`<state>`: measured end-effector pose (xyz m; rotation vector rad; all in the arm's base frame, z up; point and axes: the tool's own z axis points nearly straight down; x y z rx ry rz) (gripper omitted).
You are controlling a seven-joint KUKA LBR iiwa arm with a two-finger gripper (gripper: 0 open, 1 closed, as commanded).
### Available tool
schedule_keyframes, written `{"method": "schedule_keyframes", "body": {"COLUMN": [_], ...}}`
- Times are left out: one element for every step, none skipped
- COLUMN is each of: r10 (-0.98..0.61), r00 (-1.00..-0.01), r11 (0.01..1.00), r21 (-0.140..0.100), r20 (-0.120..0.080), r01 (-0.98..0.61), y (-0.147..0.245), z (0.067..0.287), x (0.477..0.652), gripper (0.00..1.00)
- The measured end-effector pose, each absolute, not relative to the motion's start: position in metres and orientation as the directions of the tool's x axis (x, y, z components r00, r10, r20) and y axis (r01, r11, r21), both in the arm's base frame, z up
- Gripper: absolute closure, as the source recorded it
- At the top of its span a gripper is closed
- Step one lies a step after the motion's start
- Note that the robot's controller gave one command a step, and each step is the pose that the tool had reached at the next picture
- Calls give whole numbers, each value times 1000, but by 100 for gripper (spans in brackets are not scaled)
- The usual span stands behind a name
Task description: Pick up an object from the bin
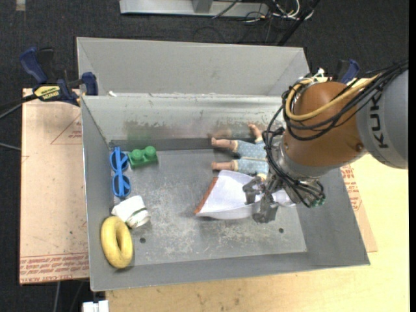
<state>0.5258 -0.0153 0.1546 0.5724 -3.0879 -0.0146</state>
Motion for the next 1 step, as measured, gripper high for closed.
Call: {"method": "schedule_keyframes", "body": {"r10": [-322], "r00": [-947], "r11": [947], "r21": [5], "r20": [-12], "r01": [-322], "y": [-24], "z": [261], "x": [521], "gripper": [100]}}
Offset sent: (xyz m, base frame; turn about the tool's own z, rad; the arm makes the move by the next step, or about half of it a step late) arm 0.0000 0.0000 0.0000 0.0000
